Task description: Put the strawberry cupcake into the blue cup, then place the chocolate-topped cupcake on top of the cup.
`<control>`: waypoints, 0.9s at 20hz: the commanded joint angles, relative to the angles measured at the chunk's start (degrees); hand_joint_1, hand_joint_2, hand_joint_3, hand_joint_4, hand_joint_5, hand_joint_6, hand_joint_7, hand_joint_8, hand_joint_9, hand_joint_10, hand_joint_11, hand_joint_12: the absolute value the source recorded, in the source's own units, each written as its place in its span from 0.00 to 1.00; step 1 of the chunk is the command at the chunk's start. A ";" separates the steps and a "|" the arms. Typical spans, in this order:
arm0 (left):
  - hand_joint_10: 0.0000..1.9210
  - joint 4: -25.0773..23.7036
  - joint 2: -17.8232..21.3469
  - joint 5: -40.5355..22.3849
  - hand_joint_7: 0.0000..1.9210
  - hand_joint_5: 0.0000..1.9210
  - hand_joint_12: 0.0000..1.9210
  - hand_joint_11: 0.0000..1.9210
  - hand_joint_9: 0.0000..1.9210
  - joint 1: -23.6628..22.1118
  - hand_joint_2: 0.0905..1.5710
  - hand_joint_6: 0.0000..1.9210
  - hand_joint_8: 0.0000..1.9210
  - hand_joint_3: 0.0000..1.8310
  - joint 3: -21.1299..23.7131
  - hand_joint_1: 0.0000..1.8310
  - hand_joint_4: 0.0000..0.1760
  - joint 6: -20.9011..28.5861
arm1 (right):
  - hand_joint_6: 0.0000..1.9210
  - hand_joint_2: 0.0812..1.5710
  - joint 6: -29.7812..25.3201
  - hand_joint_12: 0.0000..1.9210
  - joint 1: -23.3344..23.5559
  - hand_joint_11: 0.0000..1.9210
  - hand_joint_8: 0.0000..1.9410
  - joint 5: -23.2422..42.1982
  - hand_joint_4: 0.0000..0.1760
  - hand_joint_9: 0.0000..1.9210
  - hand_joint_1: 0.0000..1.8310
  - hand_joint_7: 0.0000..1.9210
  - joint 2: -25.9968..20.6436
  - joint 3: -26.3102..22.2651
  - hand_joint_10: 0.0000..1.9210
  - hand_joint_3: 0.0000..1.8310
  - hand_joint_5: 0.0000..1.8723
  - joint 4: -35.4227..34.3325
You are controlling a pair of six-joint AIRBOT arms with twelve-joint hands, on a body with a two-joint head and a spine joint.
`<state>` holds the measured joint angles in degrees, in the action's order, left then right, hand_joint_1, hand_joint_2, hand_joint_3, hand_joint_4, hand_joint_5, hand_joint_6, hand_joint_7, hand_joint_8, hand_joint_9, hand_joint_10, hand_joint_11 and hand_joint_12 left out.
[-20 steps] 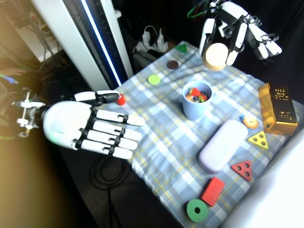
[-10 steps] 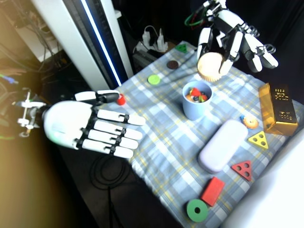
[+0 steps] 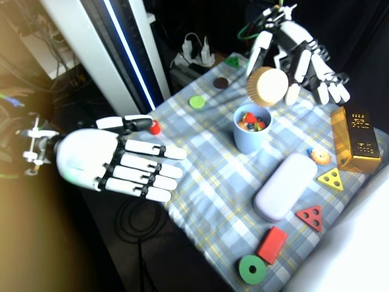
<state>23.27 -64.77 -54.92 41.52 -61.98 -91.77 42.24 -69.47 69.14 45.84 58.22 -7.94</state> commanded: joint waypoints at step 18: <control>0.00 -0.90 -0.45 -3.34 0.05 0.30 0.00 0.00 0.00 0.29 0.56 0.00 0.01 0.01 -1.23 0.16 1.00 0.52 | 0.00 0.54 -0.53 0.00 0.35 0.00 0.00 7.01 0.37 0.03 0.12 0.08 0.07 0.39 0.00 0.00 0.03 -1.18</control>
<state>23.55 -65.39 -51.75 42.09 -63.16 -91.68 42.22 -69.47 69.19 45.91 58.24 -7.97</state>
